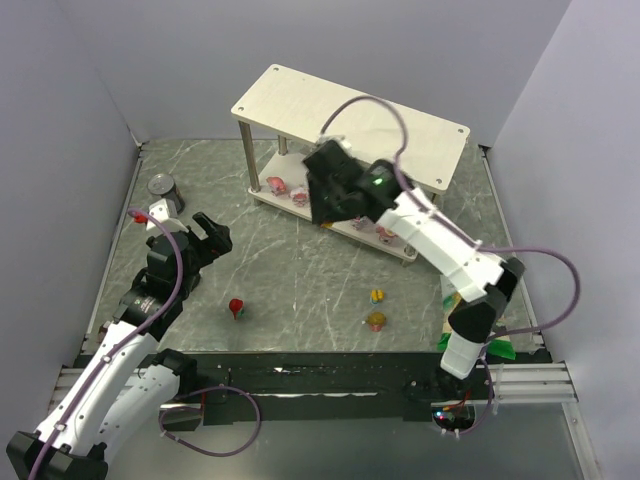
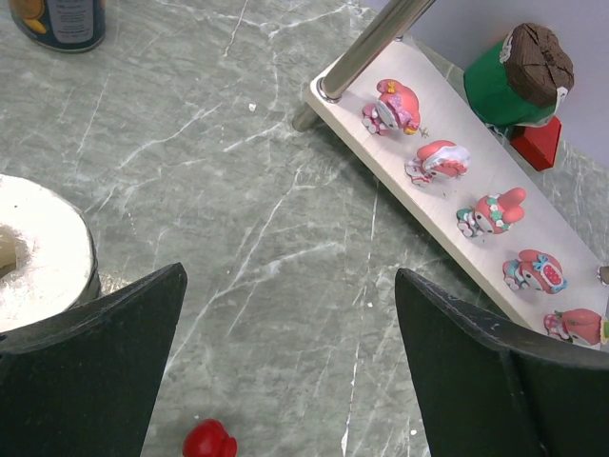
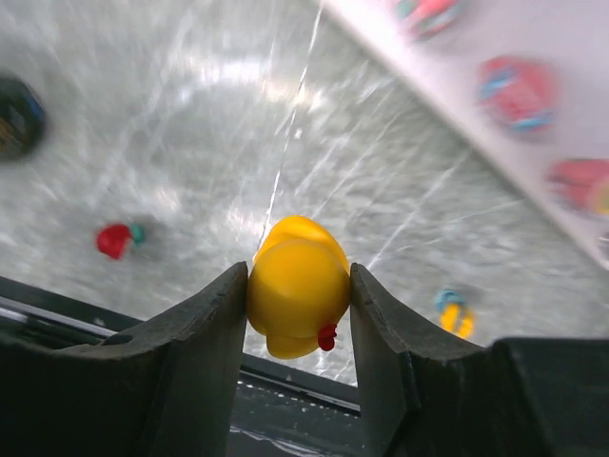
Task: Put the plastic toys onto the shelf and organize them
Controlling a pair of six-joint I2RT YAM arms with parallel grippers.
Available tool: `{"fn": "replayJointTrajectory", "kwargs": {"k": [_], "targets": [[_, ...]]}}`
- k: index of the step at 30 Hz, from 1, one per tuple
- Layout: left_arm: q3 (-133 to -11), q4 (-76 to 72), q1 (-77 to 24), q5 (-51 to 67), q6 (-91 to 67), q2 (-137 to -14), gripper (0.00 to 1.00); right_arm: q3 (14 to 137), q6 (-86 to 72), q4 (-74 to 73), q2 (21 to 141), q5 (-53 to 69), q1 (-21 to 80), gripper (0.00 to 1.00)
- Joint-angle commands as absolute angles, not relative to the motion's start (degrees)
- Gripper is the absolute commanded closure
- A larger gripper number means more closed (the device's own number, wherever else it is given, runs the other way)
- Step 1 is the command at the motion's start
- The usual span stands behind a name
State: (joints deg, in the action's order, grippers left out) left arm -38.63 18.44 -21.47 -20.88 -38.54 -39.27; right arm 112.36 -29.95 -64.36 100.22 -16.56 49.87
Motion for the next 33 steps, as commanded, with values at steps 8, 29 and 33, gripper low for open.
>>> {"fn": "replayJointTrajectory", "kwargs": {"k": [8,29,33], "targets": [[-38.7,17.1,-21.7,-21.4,-37.8,-40.2,0.04,135.0,-28.0,-83.0,94.5,-26.5,45.3,1.00],[-38.7,17.1,-21.7,-21.0,-38.1,-40.4,0.04,136.4,-25.3,-89.6,90.9,-25.5,28.7,1.00],[-38.8,17.5,-21.7,-21.4,-38.4,-40.4,0.04,134.4,-24.8,-89.6,89.3,-22.7,26.5,1.00]]}}
